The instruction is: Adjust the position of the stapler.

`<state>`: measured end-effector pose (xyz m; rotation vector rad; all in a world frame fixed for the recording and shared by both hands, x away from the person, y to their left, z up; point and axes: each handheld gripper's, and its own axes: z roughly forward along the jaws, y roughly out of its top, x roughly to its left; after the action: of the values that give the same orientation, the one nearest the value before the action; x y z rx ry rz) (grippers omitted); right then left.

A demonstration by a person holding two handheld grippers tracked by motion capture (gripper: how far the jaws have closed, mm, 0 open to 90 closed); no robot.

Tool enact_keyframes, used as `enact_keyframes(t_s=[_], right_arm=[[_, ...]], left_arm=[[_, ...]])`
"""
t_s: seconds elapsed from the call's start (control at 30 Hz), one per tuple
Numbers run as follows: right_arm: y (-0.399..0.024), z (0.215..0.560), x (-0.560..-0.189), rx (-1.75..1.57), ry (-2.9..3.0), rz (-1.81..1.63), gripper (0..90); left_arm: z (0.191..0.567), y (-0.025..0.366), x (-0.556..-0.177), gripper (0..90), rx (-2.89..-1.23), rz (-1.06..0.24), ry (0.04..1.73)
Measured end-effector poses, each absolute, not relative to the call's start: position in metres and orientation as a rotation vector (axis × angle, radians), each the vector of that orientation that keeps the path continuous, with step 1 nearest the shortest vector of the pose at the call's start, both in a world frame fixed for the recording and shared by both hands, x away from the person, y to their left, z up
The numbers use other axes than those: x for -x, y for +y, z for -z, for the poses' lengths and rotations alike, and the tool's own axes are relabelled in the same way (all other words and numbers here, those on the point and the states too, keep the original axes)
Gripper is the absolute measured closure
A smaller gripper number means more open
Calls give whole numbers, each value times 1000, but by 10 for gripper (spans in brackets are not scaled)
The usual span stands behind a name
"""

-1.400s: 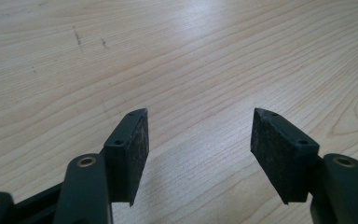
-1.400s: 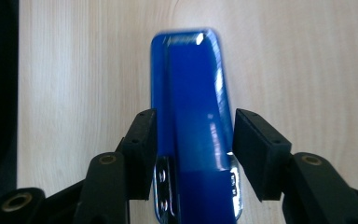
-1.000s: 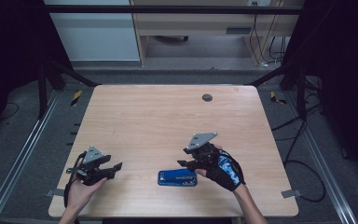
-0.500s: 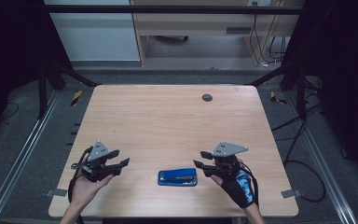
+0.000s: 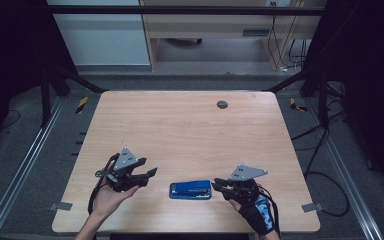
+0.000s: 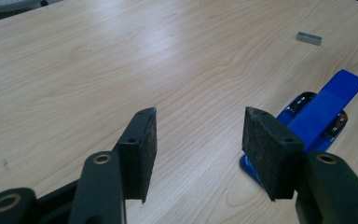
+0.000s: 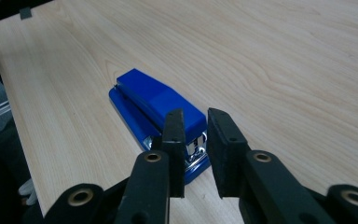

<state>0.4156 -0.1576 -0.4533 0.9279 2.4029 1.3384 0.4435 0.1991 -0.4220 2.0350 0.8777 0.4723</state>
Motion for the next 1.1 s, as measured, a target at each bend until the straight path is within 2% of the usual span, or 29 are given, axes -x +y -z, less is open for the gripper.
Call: enact_keyframes(t_s=[0.43, 1.1], right_arm=[[-156, 466, -411, -929, 2469, -1285, 894], [-148, 476, -408, -915, 2511, -1254, 900]], left_arm=[[417, 177, -448, 470, -2055, -449, 825], [416, 137, -448, 451, -2098, -406, 695]])
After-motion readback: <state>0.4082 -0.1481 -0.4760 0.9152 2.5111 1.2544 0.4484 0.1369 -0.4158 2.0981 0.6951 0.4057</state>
